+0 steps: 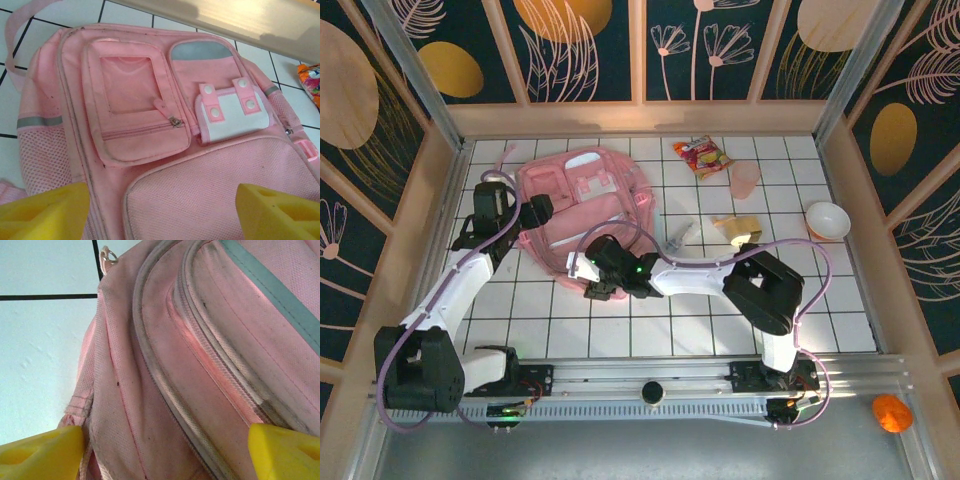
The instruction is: Pack books, pencil case, and school supplies into a backpack
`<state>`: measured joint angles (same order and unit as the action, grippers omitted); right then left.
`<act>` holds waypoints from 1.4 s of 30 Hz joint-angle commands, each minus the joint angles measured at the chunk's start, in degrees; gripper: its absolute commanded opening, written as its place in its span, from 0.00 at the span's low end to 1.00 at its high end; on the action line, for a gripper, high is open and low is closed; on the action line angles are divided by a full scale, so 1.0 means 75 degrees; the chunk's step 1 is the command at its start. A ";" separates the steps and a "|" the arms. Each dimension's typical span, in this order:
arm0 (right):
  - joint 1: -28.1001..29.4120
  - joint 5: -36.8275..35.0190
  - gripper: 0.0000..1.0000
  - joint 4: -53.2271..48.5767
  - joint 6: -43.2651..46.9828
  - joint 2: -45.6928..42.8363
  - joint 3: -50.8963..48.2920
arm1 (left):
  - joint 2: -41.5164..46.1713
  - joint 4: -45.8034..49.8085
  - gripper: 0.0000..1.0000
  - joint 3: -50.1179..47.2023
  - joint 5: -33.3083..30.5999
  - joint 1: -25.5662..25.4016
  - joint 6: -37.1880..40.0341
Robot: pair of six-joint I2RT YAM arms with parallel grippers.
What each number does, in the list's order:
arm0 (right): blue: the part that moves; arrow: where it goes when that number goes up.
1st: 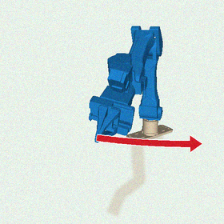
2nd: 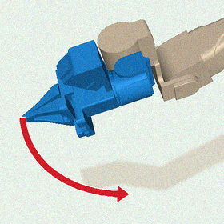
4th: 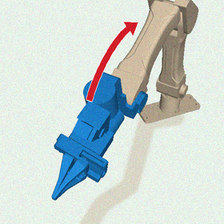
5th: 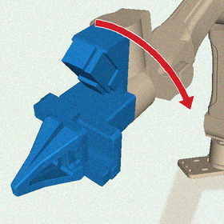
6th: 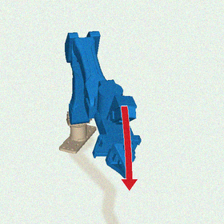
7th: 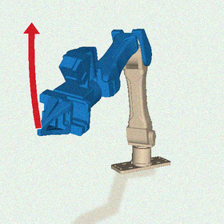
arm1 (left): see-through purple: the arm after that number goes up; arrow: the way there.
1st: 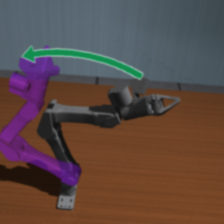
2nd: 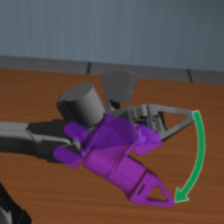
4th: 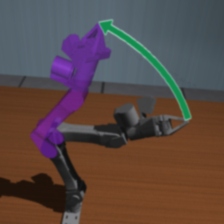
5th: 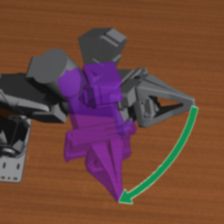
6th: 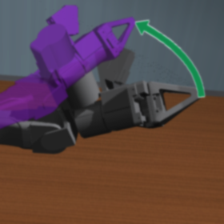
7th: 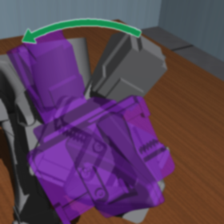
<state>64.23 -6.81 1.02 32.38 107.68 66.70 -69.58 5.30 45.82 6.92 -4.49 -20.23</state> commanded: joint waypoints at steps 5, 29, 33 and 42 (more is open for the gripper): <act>-0.0096 -0.0328 0.85 -0.0026 0.0512 0.0560 0.0073 | 0.0084 -0.0279 0.76 -0.0055 0.0156 0.0060 -0.0141; -0.0314 -0.0180 0.95 -0.0117 0.1438 0.0226 -0.0350 | 0.0117 -0.0320 0.75 -0.0179 0.0273 0.0060 -0.0203; -0.0523 -0.0328 0.61 0.0247 0.1412 0.0429 -0.0291 | 0.0102 -0.0376 0.74 -0.0284 0.0333 0.0060 -0.0197; -0.1116 0.0736 0.00 -0.0661 0.1786 -0.1877 -0.0655 | 0.0307 -0.0753 0.74 -0.0717 0.0739 0.0066 0.0009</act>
<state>58.98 -3.95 -0.49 45.76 101.62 61.93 -68.99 2.66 41.56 9.87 -4.47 -21.08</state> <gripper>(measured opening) 0.109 0.740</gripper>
